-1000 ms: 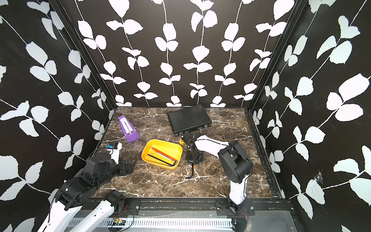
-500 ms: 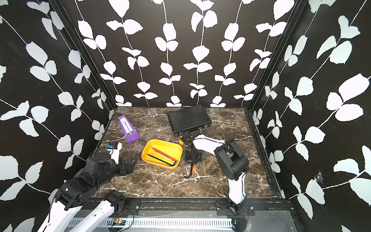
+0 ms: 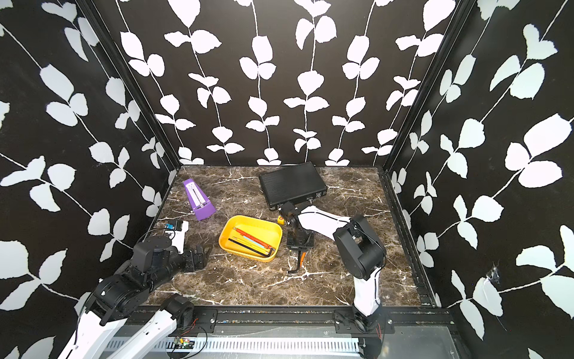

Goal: Put the hex key on the desktop into the storage box
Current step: Pick up the Allen key from the center of the board, then place the Allen key in the storage box.

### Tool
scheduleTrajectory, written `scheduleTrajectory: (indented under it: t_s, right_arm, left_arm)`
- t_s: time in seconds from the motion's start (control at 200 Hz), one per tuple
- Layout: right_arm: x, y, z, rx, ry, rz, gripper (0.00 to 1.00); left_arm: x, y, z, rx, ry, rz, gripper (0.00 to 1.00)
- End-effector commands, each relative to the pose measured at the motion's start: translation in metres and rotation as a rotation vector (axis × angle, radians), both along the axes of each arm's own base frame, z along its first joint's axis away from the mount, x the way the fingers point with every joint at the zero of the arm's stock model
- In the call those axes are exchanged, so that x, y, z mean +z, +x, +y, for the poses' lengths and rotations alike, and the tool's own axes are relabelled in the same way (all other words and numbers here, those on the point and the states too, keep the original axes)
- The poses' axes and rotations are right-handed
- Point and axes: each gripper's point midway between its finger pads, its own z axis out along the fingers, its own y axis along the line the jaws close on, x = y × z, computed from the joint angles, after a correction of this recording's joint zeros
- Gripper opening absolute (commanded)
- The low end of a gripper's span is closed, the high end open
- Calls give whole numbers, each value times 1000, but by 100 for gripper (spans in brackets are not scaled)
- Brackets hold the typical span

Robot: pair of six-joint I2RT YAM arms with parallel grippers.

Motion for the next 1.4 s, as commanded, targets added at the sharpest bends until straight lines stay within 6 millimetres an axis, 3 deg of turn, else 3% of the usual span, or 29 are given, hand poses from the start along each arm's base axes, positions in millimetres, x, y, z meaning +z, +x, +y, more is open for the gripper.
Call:
scheduleTrajectory:
  t_s: [0.0,0.08,0.23,0.415,0.54,0.795,0.945,1.185,1.395]
  right_arm:
    - [47,12,-3,48,3,-97,0]
    - [65,18,-2,102,10,-137,0]
    - [94,36,18,290,76,-217,0]
    - [123,49,66,570,242,-276,0]
    - [135,56,93,738,267,-314,0]
    - [121,48,148,1077,217,-334,0]
    - [104,41,170,1204,188,-337,0]
    - [81,36,182,1303,135,-333,0]
    - [63,35,178,1354,66,-314,0]
  left_arm:
    - [0,3,-2,-8,1,-8,87]
    - [0,3,-3,-9,0,-9,87]
    - [-1,3,-3,-9,0,-8,87]
    - [-1,3,-4,-15,-1,-7,87]
    - [0,2,-3,-14,-4,-11,87]
    - [1,2,-2,-8,-3,-15,87]
    - [1,2,-1,-4,-2,-15,87]
    - [-1,3,-2,-8,3,-7,87]
    - [-2,4,-2,-4,6,-5,87]
